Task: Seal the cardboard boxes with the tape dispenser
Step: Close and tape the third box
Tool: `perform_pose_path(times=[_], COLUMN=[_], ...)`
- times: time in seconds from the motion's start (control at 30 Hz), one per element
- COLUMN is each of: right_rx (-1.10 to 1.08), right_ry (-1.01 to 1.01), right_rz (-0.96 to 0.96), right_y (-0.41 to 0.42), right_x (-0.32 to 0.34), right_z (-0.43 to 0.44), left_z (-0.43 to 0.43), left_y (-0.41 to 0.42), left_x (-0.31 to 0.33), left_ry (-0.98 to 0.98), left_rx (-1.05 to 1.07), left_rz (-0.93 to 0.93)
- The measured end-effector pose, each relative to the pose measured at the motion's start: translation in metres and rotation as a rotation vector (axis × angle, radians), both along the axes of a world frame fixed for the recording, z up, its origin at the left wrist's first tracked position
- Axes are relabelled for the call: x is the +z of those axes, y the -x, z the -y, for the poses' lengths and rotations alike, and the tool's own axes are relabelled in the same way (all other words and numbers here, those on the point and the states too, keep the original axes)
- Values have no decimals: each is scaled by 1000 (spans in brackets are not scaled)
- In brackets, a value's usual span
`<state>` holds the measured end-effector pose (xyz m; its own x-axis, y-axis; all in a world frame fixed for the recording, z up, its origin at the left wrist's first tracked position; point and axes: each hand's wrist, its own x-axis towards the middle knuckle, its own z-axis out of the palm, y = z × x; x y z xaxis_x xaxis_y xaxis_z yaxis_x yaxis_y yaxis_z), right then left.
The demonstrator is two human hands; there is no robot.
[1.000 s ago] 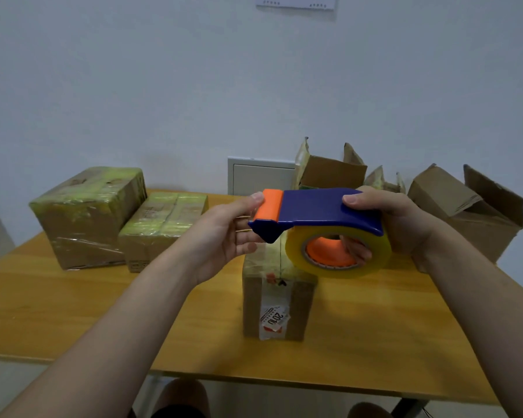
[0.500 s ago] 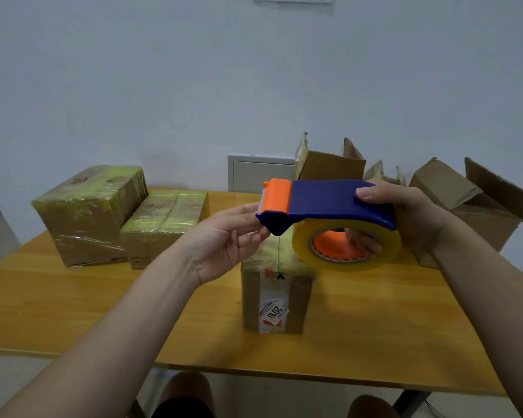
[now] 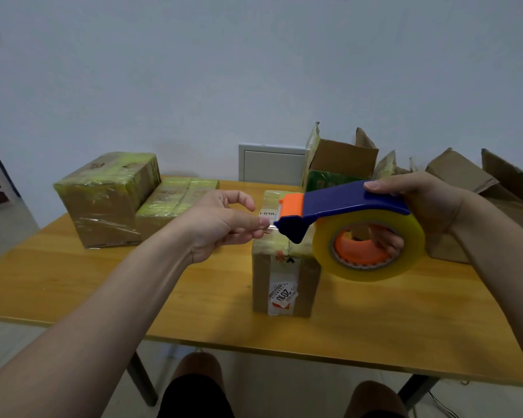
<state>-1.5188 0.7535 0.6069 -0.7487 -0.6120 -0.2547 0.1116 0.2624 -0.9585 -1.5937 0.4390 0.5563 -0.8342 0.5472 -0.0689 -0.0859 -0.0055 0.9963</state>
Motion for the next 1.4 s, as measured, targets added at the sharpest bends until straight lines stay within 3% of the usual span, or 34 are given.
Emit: perform_pose_path(times=[0.27,0.4,0.57,0.83,1.23,1.4], right_rx=[63,-9,-80,-155,-161,-151], right_ry=[-58,-96,-152,-274,-410,-424], right_rz=[61,125,74,31,89,120], right_y=[-2,1,4,11,18,21], right_x=[5,11,16,23,33,35], right_z=[0,6,19,33,51,53], left_z=[3,3,1,-2,-4,-2], left_y=[-5,-2,2,3,-3,4], left_x=[-9,-7,-6,-9,-17,-20], left_ry=[72,188,379,528,622,626], left_rx=[32,6,-6,22,78,35], left_rz=[2,-1,-96,-233,-388,-287])
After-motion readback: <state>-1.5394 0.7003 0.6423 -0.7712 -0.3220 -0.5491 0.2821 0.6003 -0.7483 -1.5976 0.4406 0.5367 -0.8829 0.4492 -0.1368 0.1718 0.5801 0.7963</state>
